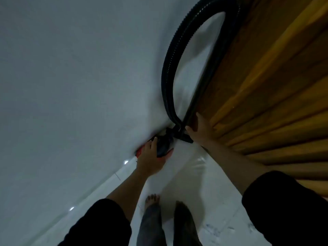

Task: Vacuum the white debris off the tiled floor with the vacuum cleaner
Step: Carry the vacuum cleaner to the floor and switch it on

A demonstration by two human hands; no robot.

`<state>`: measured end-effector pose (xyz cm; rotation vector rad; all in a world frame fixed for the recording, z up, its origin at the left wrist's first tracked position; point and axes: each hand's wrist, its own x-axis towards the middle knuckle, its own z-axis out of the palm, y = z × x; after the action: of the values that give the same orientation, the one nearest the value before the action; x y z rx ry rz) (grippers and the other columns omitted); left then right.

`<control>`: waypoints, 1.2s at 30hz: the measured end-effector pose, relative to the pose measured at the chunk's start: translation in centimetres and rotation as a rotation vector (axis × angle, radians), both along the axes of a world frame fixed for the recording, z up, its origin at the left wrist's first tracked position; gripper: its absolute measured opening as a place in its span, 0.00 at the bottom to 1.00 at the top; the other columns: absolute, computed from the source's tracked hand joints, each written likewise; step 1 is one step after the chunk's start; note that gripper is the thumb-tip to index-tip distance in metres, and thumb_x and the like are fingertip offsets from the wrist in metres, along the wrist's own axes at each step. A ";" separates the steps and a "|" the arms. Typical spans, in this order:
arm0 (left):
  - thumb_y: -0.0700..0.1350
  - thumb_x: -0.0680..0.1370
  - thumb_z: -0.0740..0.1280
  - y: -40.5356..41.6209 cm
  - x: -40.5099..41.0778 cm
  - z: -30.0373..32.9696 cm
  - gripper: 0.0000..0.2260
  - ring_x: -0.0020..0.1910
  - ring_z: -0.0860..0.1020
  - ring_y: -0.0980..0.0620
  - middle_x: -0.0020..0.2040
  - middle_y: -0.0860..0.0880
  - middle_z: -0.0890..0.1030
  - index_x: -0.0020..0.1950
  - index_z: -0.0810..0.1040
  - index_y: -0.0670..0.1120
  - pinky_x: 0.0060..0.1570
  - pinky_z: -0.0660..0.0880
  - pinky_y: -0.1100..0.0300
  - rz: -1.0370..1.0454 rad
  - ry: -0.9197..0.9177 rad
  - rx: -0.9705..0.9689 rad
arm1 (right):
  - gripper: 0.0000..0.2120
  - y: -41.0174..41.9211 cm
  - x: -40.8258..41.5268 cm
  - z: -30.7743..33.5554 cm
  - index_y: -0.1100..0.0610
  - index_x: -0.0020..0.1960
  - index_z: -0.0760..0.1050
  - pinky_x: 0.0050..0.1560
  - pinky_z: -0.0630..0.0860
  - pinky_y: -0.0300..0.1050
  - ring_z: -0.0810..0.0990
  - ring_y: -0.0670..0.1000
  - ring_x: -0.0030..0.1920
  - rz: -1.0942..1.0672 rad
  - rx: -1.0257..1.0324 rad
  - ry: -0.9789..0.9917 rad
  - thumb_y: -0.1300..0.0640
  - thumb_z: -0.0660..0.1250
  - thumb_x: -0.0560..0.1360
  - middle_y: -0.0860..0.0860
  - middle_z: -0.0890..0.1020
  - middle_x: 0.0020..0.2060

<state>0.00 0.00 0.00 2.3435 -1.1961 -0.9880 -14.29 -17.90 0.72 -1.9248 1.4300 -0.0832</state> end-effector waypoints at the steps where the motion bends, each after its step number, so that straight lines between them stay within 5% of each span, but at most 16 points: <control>1: 0.72 0.70 0.61 -0.2 -0.4 -0.9 0.39 0.67 0.69 0.45 0.71 0.48 0.67 0.75 0.57 0.55 0.62 0.73 0.47 0.060 0.020 0.001 | 0.39 -0.4 -0.2 -0.7 0.58 0.79 0.53 0.74 0.59 0.59 0.58 0.61 0.76 0.014 -0.009 -0.004 0.46 0.68 0.76 0.59 0.61 0.76; 6: 0.66 0.75 0.63 -0.4 -2.0 -6.4 0.32 0.75 0.57 0.44 0.77 0.49 0.56 0.75 0.55 0.60 0.71 0.63 0.44 -0.028 -0.018 0.021 | 0.39 -1.7 -1.1 -4.4 0.57 0.80 0.51 0.74 0.59 0.58 0.58 0.61 0.76 0.025 0.014 0.000 0.48 0.68 0.77 0.60 0.61 0.76; 8: 0.68 0.75 0.59 -0.1 -1.7 -9.6 0.31 0.75 0.58 0.42 0.77 0.48 0.54 0.75 0.55 0.62 0.67 0.68 0.45 -0.116 -0.105 0.019 | 0.39 -2.1 -1.1 -6.0 0.56 0.80 0.51 0.75 0.59 0.56 0.58 0.60 0.76 0.008 0.022 -0.023 0.49 0.68 0.77 0.59 0.60 0.77; 13: 0.68 0.71 0.65 -0.9 -1.3 -15.5 0.42 0.69 0.66 0.44 0.75 0.47 0.61 0.78 0.50 0.53 0.57 0.75 0.51 -0.086 -0.182 0.043 | 0.40 -2.8 -0.7 -11.9 0.56 0.80 0.49 0.74 0.60 0.57 0.57 0.60 0.76 -0.030 -0.006 -0.089 0.48 0.68 0.77 0.58 0.59 0.77; 28: 0.56 0.74 0.69 -3.1 1.9 -34.1 0.38 0.74 0.61 0.43 0.77 0.46 0.59 0.78 0.52 0.52 0.72 0.62 0.44 -0.040 -0.275 -0.181 | 0.40 -5.9 2.9 -29.0 0.49 0.80 0.39 0.73 0.56 0.57 0.58 0.61 0.75 -0.099 -0.440 -0.319 0.43 0.61 0.79 0.54 0.54 0.79; 36: 0.57 0.77 0.60 -2.6 2.9 -39.9 0.30 0.66 0.70 0.44 0.71 0.44 0.69 0.76 0.60 0.46 0.64 0.68 0.50 -0.039 -0.367 -0.385 | 0.37 -7.6 5.2 -33.3 0.44 0.79 0.38 0.72 0.59 0.66 0.61 0.62 0.75 -0.180 -0.589 -0.483 0.37 0.56 0.79 0.60 0.58 0.77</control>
<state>2.86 -2.64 -39.89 2.2443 -1.4200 -0.2982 -9.12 -25.47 -32.54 -2.0131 1.3193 -1.0819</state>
